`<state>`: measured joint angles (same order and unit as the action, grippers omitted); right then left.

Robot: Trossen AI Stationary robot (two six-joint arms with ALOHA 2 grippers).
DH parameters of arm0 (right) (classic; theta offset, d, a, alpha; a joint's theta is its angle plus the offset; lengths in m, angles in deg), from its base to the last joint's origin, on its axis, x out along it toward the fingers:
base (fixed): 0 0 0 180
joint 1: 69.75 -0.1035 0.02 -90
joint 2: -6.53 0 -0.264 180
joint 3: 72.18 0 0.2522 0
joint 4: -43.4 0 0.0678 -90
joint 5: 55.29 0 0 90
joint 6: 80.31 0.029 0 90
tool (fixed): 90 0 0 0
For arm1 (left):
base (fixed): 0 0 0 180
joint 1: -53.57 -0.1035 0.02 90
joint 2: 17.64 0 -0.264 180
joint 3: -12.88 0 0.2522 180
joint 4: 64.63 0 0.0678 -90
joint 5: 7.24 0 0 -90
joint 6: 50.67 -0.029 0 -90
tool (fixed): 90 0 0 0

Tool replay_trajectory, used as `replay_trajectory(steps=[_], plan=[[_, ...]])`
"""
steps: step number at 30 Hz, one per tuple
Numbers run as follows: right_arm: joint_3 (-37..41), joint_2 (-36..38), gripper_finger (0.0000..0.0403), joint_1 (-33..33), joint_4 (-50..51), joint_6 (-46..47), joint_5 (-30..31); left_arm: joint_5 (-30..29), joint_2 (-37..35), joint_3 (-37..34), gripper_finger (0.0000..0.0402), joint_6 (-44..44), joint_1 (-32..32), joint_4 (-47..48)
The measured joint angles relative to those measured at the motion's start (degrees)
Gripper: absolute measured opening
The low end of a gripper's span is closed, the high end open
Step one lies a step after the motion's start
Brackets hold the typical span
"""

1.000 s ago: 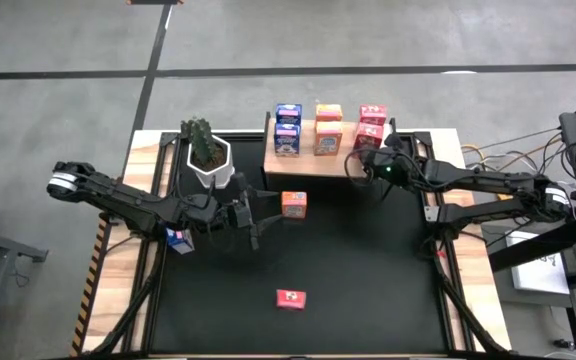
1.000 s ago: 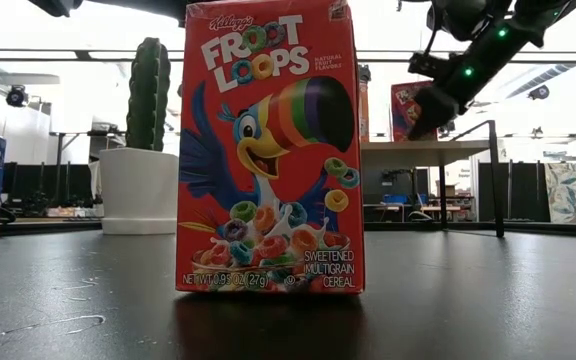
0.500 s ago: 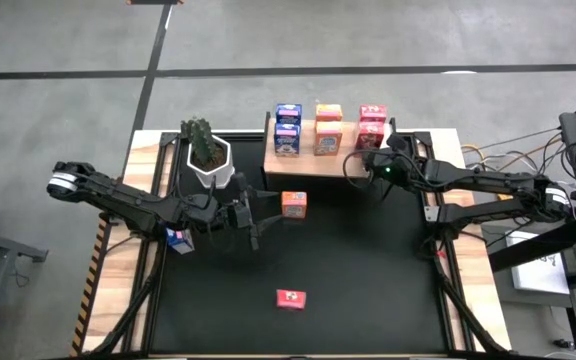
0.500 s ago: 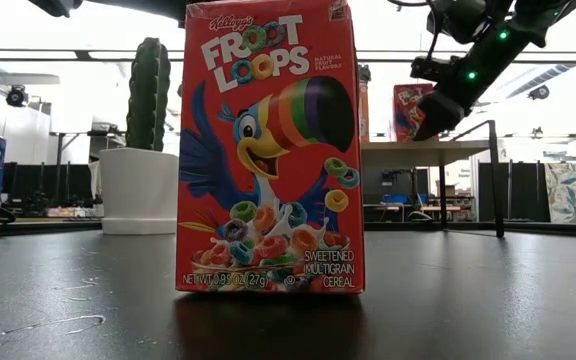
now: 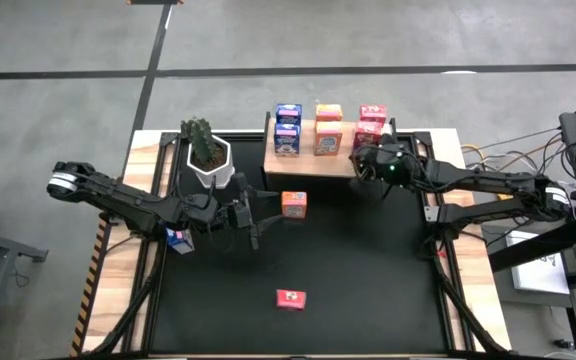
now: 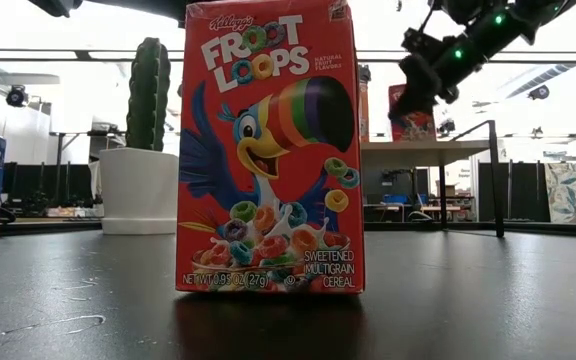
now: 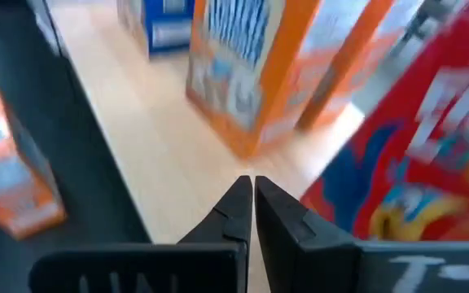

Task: Stack cereal on shelf
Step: Put the left red cereal box on the shelf

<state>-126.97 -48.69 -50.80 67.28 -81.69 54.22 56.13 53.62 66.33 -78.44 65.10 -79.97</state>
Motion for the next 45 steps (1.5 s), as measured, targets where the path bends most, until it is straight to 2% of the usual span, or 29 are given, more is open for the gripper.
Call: replay_trajectory(steps=[8, 14, 20, 45], plan=[[-2.73, 0.04, 0.0009, 0.02, -2.53, 2.17, 1.79, 0.0, 0.0, 0.0, 0.0256, 0.0, 0.0, 0.35], [-2.78, 0.04, 0.0009, 0.06, 1.88, 0.8, 3.3, 0.02, 0.0, 0.0, 0.0256, 0.0, 0.0, 1.11], [-2.78, 0.04, 0.0009, 0.08, 9.33, 0.97, 10.91, 0.02, 0.0, 0.0, 0.0256, 0.02, 0.0, 1.47], [-2.71, -0.04, 0.0009, 0.08, 24.55, 3.06, 12.11, 0.02, 0.0, 0.0, 0.0256, 0.24, 0.02, 1.88]])
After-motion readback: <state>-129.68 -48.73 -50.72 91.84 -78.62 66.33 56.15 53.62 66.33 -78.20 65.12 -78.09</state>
